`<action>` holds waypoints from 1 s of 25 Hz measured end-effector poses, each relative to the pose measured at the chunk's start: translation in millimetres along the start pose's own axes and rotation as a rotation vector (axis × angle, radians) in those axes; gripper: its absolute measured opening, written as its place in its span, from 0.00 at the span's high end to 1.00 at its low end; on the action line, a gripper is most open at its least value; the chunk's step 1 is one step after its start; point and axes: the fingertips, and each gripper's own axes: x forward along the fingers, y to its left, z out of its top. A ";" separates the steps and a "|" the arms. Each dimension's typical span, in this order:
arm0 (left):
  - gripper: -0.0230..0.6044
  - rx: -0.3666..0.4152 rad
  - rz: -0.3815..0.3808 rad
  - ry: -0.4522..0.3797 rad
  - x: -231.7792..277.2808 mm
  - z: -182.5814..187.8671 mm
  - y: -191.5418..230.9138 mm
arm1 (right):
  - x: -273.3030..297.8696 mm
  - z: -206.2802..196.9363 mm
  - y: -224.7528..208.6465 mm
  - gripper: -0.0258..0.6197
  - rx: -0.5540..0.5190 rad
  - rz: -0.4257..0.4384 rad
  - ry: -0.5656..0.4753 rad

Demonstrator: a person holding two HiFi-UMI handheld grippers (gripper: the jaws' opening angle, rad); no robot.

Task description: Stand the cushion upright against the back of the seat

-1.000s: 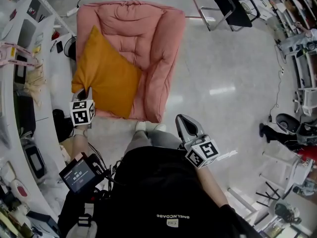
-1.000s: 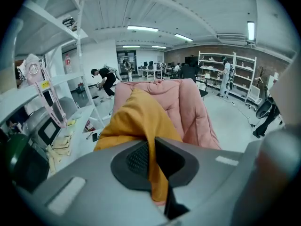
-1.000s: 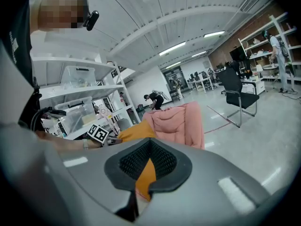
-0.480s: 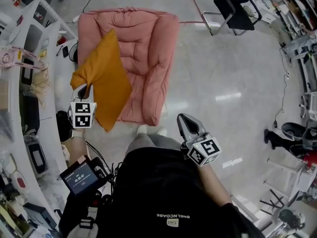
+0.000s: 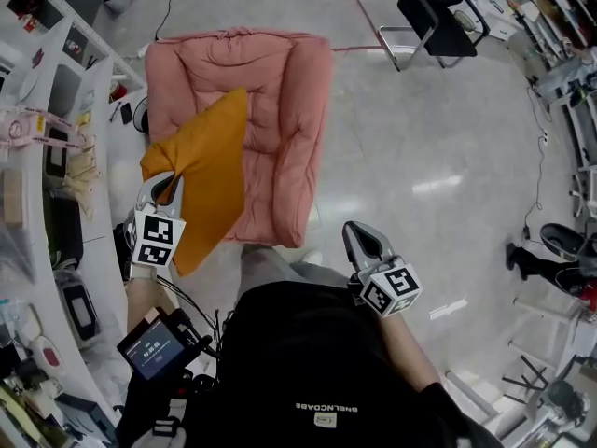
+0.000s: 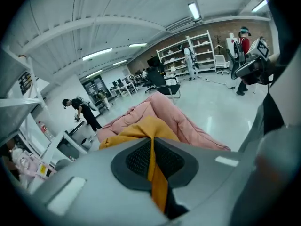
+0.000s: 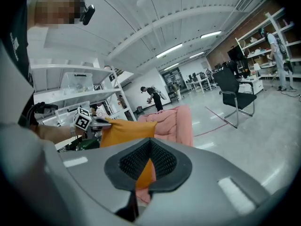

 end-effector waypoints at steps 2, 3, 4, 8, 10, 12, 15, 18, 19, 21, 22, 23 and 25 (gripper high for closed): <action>0.91 0.020 -0.036 -0.023 -1.2 8.0 -0.8 | 7.8 -0.1 -4.8 0.96 0.009 -0.023 -0.003; 0.91 0.029 -0.053 -0.038 -2.0 13.5 -1.1 | 10.5 1.2 -7.5 0.96 0.014 -0.035 -0.008; 0.91 0.039 -0.070 -0.053 -2.8 19.4 -0.9 | 12.7 3.0 -9.7 0.96 0.021 -0.046 -0.015; 0.91 0.058 -0.126 -0.142 -0.9 45.1 7.5 | 26.9 8.1 -11.5 0.96 0.040 -0.088 -0.026; 0.91 0.045 -0.155 -0.197 1.5 60.5 11.4 | 35.0 9.2 -10.4 0.96 0.044 -0.105 -0.025; 0.91 0.036 -0.182 -0.249 4.0 75.0 15.0 | 42.0 10.4 -8.9 0.96 0.051 -0.124 -0.028; 0.91 0.063 -0.202 -0.310 10.8 92.7 23.3 | 51.0 11.6 -7.7 0.96 0.063 -0.157 -0.038; 0.91 0.064 -0.223 -0.363 19.7 108.6 32.9 | 56.8 12.7 -8.4 0.96 0.075 -0.193 -0.045; 0.92 0.060 -0.233 -0.384 21.8 114.0 35.6 | 58.1 12.9 -8.5 0.96 0.079 -0.206 -0.048; 0.92 0.047 -0.256 -0.435 24.9 125.0 40.7 | 59.8 13.8 -8.6 0.96 0.087 -0.235 -0.055; 0.92 0.031 -0.268 -0.463 26.6 129.9 43.5 | 60.2 14.6 -8.9 0.96 0.090 -0.249 -0.060; 0.92 0.008 -0.279 -0.490 28.6 133.8 46.6 | 60.4 15.2 -9.0 0.96 0.093 -0.262 -0.065; 0.92 -0.052 -0.305 -0.534 34.8 138.0 53.2 | 61.2 15.0 -7.9 0.96 0.099 -0.287 -0.070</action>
